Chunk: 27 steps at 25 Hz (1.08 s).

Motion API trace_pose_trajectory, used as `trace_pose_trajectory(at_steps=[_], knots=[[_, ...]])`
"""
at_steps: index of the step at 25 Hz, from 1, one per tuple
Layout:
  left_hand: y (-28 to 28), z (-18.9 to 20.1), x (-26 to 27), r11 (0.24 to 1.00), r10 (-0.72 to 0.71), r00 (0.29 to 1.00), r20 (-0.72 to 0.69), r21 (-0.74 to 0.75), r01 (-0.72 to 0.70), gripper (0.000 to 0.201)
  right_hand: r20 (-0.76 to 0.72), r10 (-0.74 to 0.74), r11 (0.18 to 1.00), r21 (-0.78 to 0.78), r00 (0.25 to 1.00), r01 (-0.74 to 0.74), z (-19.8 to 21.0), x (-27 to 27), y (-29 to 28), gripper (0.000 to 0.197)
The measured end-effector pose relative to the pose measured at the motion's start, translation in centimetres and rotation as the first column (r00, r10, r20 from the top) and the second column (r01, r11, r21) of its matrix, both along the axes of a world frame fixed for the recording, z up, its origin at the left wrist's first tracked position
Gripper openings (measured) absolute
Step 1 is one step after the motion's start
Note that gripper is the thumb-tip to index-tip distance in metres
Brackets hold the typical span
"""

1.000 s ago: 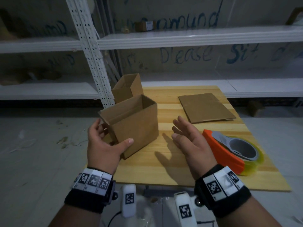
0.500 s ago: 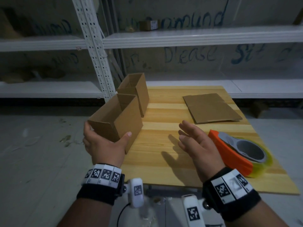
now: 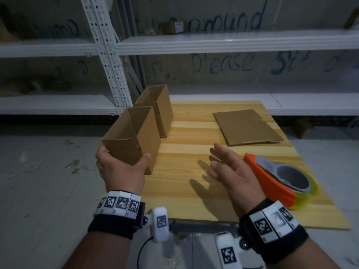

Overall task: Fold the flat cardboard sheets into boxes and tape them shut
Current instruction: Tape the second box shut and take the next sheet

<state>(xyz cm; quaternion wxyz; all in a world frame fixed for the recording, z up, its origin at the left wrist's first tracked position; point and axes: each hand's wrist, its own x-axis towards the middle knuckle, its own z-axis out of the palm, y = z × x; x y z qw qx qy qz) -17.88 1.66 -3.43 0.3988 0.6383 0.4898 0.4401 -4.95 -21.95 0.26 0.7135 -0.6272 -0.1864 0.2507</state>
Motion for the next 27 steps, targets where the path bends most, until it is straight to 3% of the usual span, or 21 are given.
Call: trace_pose_trajectory(at_steps=[2, 8, 13, 23, 27], knots=[[-0.2, 0.1, 0.4, 1.000, -0.004, 1.000, -0.009, 0.004, 0.004, 0.115, 0.000, 0.002, 1.000, 0.001, 1.000, -0.002, -0.1, 0.2, -0.3, 0.069], [-0.3, 0.3, 0.8, 1.000, -0.029, 0.999, -0.015, -0.013, 0.029, 0.122, -0.030, -0.057, 0.998, 0.002, 0.998, 0.057, -0.6, 1.5, -0.5, 0.056], [-0.2, 0.8, 0.3, 0.998, -0.061, 0.996, 0.065, -0.019, 0.063, 0.129, -0.048, -0.075, 0.997, 0.023, 0.996, 0.076, -0.9, 2.0, -0.4, 0.053], [-0.3, 2.2, -1.0, 0.999, -0.045, 0.995, 0.088, 0.014, 0.044, 0.125, -0.049, -0.083, 0.996, 0.041, 0.995, 0.085, -0.9, 2.0, -0.7, 0.054], [-1.0, 2.8, -1.4, 0.996, -0.082, 0.983, 0.167, -0.015, 0.086, 0.120, -0.056, -0.083, 0.995, 0.057, 0.995, 0.086, -0.1, 1.6, -1.1, 0.052]])
